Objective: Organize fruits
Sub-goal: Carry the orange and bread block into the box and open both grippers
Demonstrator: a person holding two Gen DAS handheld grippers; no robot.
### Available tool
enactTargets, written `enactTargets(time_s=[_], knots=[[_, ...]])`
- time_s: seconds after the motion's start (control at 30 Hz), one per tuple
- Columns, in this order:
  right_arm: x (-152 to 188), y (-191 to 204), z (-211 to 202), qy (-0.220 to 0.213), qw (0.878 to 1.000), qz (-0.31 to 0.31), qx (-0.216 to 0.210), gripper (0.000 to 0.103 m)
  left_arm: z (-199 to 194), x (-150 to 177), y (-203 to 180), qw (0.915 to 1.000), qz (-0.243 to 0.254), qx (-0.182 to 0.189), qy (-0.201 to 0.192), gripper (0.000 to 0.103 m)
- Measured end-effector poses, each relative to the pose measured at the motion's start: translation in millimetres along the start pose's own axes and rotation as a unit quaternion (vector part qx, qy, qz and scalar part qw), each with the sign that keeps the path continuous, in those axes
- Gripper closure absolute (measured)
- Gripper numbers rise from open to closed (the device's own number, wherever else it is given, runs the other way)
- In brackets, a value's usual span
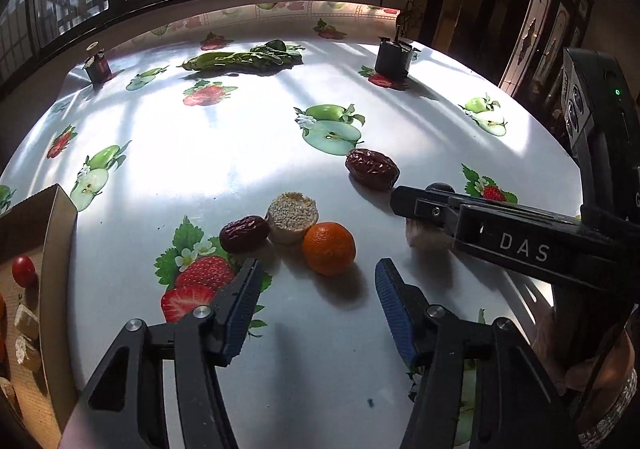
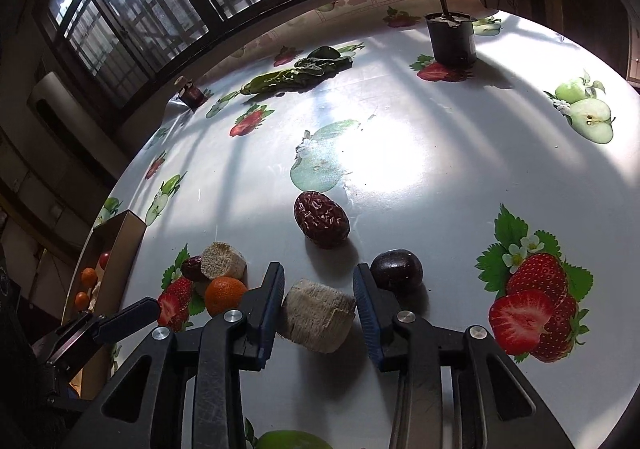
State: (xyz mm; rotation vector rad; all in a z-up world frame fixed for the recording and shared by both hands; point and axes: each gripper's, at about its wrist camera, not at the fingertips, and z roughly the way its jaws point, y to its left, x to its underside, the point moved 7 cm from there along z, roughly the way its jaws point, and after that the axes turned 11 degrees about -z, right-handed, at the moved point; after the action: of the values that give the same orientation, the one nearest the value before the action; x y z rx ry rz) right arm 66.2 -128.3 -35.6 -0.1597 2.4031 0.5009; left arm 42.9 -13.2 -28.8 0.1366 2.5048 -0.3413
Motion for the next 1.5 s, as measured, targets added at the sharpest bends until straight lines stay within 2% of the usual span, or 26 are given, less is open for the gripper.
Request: enactTargets(time_s=[0.13, 0.2, 0.27, 0.5, 0.73, 0.87, 0.97, 1.13, 1.2, 1.3, 1.43, 1.5], knots=[[-0.4, -0.6, 0.6, 0.001, 1.0, 0.005, -0.005, 0.065, 16.8, -5.4, -2.1, 0.9998, -0.011, 0.008, 0.011, 0.046], [-0.4, 0.7, 0.5, 0.001, 1.0, 0.003, -0.003, 0.065, 24.2, -5.2, -3.3, 0.9997, -0.014, 0.012, 0.018, 0.057], [-0.5, 1.4, 0.6, 0.001, 1.0, 0.001, -0.004, 0.065, 26.7, -5.6, -4.7, 0.9999, -0.011, 0.006, 0.009, 0.075], [-0.9, 3.5, -0.9, -0.003, 1.0, 0.001, -0.014, 0.065, 16.9, -2.7, 2.0, 0.9993, -0.036, 0.008, 0.008, 0.075], [0.2, 1.4, -2.4, -0.006, 1.0, 0.011, -0.023, 0.065, -29.2, 5.6, 25.9, 0.997, -0.071, 0.028, -0.006, 0.075], [1.6, 2.0, -3.9, -0.008, 1.0, 0.009, -0.02, 0.067, -66.3, 10.9, 59.9, 0.9949, -0.094, 0.02, -0.03, 0.075], [2.9, 6.5, -4.4, -0.008, 1.0, -0.001, -0.01, 0.067, -92.1, 17.2, 98.1, 0.9919, -0.118, -0.002, -0.048, 0.075], [5.6, 19.9, -2.9, -0.003, 0.999, -0.039, 0.014, 0.067, -124.1, 35.4, 170.3, 0.9813, -0.179, -0.034, -0.063, 0.075], [8.2, 23.5, -0.1, 0.004, 0.998, -0.048, 0.026, 0.058, -134.3, 41.4, 191.5, 0.9773, -0.195, -0.043, -0.071, 0.074], [14.5, 29.7, 6.5, 0.02, 0.997, -0.061, 0.041, 0.053, -147.6, 50.3, 216.5, 0.9725, -0.21, -0.057, -0.083, 0.074], [17.0, 38.9, 10.7, 0.025, 0.994, -0.083, 0.072, 0.053, -158.6, 60.9, 240.7, 0.9662, -0.232, -0.065, -0.092, 0.074], [15.7, 41.1, 13.9, 0.028, 0.992, -0.09, 0.084, 0.057, -163.6, 67.1, 251.4, 0.9632, -0.243, -0.068, -0.094, 0.074]])
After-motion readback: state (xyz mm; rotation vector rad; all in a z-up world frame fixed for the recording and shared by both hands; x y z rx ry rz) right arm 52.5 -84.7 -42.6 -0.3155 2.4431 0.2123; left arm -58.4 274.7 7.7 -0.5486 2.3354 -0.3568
